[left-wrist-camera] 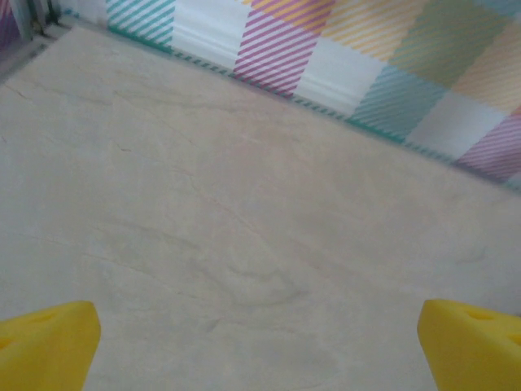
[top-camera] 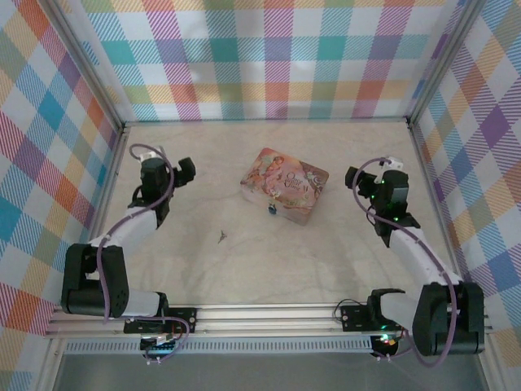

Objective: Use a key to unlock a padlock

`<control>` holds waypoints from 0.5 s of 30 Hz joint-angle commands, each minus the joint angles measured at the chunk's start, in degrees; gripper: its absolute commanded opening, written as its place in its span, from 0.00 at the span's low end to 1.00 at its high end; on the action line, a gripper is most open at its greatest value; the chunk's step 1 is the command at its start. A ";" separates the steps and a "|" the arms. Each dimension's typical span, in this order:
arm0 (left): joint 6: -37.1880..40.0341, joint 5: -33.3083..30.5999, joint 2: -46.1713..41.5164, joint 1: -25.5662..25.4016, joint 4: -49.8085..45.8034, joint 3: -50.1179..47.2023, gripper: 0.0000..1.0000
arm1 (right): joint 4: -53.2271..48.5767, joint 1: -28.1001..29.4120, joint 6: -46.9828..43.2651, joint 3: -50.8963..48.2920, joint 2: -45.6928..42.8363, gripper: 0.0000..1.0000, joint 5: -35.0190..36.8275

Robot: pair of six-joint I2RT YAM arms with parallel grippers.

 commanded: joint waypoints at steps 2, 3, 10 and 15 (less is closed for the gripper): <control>-13.27 11.67 2.73 1.88 -10.06 3.62 1.00 | -11.17 -0.83 12.24 1.22 -3.72 1.00 -8.40; -14.51 13.70 2.74 1.66 -10.05 3.16 1.00 | -12.15 -0.78 11.74 1.49 -4.29 1.00 -11.56; -14.24 18.05 0.68 -4.23 -19.01 1.35 0.79 | -21.86 0.93 11.13 3.27 -6.48 0.81 -24.70; -14.27 16.98 -3.59 -9.03 -26.55 -0.83 0.69 | -28.42 3.64 10.37 3.26 -9.55 0.71 -25.56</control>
